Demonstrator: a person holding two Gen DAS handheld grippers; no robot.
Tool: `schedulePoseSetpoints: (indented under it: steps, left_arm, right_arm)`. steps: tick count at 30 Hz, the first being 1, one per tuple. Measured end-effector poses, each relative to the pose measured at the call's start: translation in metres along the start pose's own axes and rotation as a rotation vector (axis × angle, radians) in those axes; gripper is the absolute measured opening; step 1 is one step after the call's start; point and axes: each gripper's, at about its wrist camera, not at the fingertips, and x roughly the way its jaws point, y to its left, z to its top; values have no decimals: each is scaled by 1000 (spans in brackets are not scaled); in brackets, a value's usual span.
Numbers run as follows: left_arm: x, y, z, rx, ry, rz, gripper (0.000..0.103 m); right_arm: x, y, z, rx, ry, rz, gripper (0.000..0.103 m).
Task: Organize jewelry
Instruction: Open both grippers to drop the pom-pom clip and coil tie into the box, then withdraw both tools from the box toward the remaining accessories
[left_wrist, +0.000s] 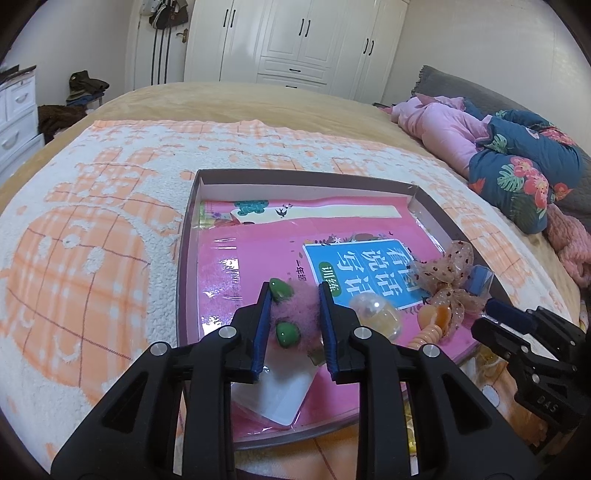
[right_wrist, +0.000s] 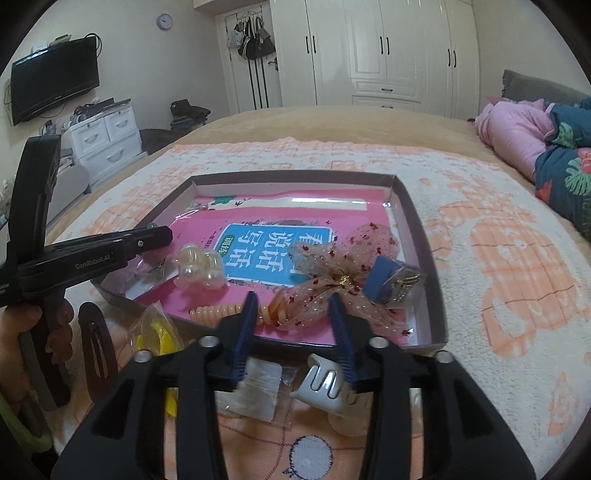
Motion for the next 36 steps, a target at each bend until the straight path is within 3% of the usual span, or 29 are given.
schedulePoseSetpoints:
  steps: [8,24,36]
  left_arm:
    - [-9,-1,-1,-7,-16,6,38]
    - [-43,-4,-1,-6,-84,8,65]
    - [-74,-11,-8,8,-144,22,84]
  right_arm:
    - [-13,3,-1,-40,-37,-35,54]
    - [-34,-3,-3,-35,-85,-73,76]
    - [-52,-2,-10,-62,-118,-99,80]
